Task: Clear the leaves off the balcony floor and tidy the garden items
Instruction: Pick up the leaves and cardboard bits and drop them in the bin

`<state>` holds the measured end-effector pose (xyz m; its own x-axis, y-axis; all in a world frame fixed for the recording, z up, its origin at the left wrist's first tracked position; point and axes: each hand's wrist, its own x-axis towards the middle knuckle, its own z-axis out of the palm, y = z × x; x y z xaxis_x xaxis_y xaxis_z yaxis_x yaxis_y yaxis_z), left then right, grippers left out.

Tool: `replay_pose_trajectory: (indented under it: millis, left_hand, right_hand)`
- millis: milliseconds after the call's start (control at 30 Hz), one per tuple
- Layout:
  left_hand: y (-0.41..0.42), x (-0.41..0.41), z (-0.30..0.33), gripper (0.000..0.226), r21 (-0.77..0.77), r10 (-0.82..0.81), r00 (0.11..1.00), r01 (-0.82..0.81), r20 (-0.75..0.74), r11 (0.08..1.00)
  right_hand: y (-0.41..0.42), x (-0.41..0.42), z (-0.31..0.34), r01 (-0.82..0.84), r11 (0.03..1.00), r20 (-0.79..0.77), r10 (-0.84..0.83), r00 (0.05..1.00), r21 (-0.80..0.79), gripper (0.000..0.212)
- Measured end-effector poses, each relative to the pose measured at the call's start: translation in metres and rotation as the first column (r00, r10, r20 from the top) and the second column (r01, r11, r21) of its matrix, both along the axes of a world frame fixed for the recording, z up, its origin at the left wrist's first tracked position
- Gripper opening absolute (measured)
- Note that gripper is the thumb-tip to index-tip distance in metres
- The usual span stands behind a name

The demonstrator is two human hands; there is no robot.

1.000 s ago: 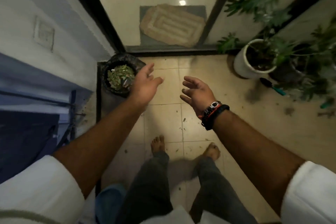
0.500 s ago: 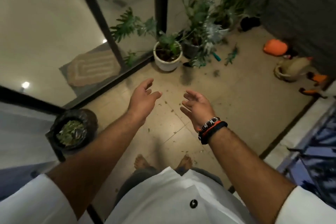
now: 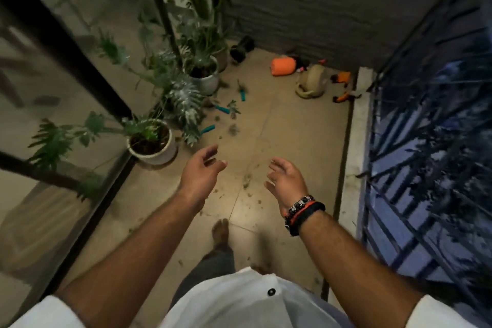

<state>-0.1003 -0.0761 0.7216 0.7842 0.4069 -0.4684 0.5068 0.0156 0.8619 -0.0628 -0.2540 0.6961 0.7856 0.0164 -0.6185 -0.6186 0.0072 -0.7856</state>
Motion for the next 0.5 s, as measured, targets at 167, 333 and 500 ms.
replay_pose_trajectory:
  millis: [167, 333, 500]
  left_hand:
    - [-0.004, 0.084, 0.004, 0.042, 0.005, -0.169, 0.984, 0.169, 0.048, 0.986]
    - [-0.002, 0.159, 0.016, 0.037, 0.047, -0.332, 0.936, 0.329, 0.113, 0.943]
    - [-0.01, 0.23, 0.026, 0.032, 0.03, -0.401, 0.899, 0.402, 0.177, 0.915]
  right_hand:
    - [-0.008, 0.06, 0.008, 0.157, 0.988, 0.045, -0.157, 0.987, 0.015, 0.047]
    - [-0.004, 0.12, 0.013, 0.308, 0.951, 0.068, -0.309, 0.949, 0.033, 0.048]
    - [-0.004, 0.172, 0.022, 0.404, 0.913, 0.053, -0.407, 0.912, 0.058, 0.047]
